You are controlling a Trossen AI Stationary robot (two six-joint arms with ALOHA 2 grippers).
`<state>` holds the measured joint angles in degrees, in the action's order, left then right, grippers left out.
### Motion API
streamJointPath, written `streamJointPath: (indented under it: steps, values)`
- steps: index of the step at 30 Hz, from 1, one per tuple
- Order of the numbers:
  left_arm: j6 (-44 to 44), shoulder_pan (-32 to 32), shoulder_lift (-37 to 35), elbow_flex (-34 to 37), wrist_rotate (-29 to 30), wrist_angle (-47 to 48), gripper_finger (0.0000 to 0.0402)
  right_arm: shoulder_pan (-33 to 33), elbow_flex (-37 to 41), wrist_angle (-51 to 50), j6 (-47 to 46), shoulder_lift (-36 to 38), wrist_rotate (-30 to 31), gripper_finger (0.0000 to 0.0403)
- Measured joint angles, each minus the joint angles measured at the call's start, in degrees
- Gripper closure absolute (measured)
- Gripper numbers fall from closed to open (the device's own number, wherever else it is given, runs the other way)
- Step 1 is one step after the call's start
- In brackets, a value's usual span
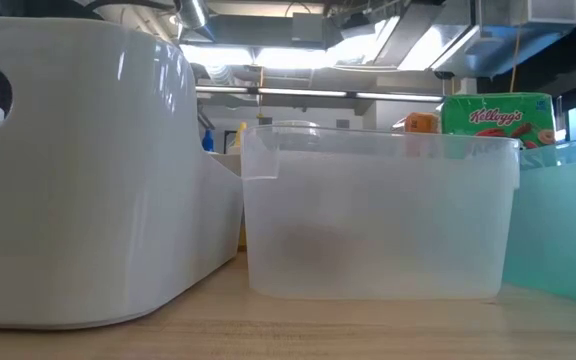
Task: Pick & Place Kitchen Items
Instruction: Put the red food coloring bottle into the gray bin
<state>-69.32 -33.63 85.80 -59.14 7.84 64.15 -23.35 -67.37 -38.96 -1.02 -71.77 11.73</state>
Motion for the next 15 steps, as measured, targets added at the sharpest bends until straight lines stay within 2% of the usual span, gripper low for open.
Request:
streamJointPath:
  steps: [6,15]
  values:
    - [-0.5,0.0,-0.3,4.5,-3.5,-4.9,0.0071,0.0,0.0,0.0,0.0,0.0,0.0,0.0155]
    - [1.0,0.9,-1.0,5.1,-2.9,-5.6,0.0071,0.0,0.0,0.4,0.0,0.0,0.0,0.0155]
